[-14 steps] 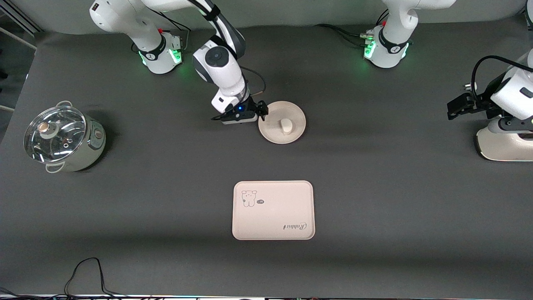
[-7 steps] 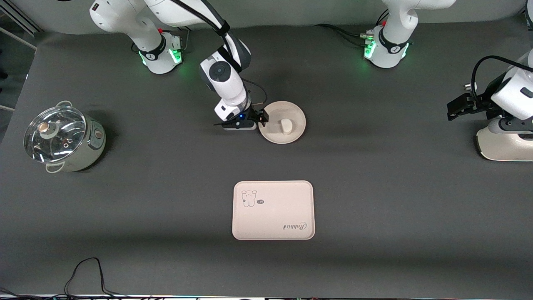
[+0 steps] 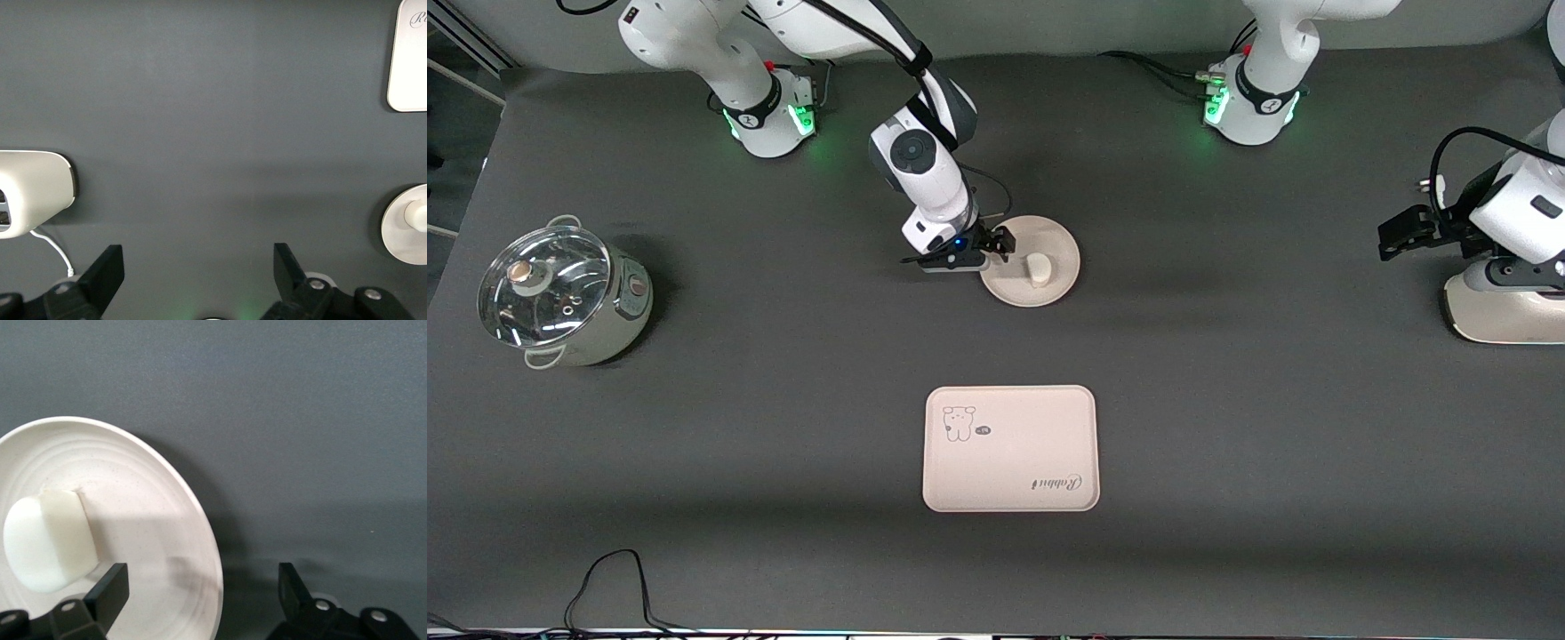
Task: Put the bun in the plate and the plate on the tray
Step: 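Lower the right gripper to the plate rim and grip it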
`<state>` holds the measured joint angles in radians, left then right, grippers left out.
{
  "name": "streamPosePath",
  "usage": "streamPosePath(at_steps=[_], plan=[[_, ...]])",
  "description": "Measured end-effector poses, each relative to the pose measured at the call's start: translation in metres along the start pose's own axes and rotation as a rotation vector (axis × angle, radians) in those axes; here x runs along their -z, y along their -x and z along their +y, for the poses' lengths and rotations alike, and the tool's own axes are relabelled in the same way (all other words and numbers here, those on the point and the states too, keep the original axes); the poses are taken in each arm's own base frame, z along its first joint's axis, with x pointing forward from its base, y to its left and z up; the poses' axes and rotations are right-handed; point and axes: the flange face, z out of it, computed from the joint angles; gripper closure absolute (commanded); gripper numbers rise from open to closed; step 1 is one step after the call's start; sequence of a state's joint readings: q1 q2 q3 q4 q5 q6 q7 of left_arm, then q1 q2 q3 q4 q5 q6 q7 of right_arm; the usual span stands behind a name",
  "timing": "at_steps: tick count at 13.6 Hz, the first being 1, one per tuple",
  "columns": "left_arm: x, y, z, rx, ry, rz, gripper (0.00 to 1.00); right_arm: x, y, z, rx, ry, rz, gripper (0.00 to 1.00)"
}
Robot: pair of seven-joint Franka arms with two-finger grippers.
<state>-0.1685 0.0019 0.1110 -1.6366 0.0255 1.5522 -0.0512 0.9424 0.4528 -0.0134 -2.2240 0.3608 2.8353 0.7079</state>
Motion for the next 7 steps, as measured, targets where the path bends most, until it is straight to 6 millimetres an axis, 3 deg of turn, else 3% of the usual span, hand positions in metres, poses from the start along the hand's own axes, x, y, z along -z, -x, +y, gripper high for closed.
streamPosePath(at_steps=[1, 6, 7], plan=[[-0.0002, -0.0001, 0.0, 0.0, 0.0, 0.0, 0.0, -0.0011, -0.0005, 0.0011, -0.002, 0.002, -0.001, 0.15], [-0.0008, -0.0004, 0.0007, -0.001, 0.001, -0.002, 0.0, -0.0041, -0.0035, 0.006, -0.012, 0.017, -0.012, 0.67], [-0.001, -0.0005, 0.0009, -0.001, 0.002, -0.002, 0.0, -0.0043, -0.0034, 0.0062, -0.013, 0.019, -0.014, 0.72]])
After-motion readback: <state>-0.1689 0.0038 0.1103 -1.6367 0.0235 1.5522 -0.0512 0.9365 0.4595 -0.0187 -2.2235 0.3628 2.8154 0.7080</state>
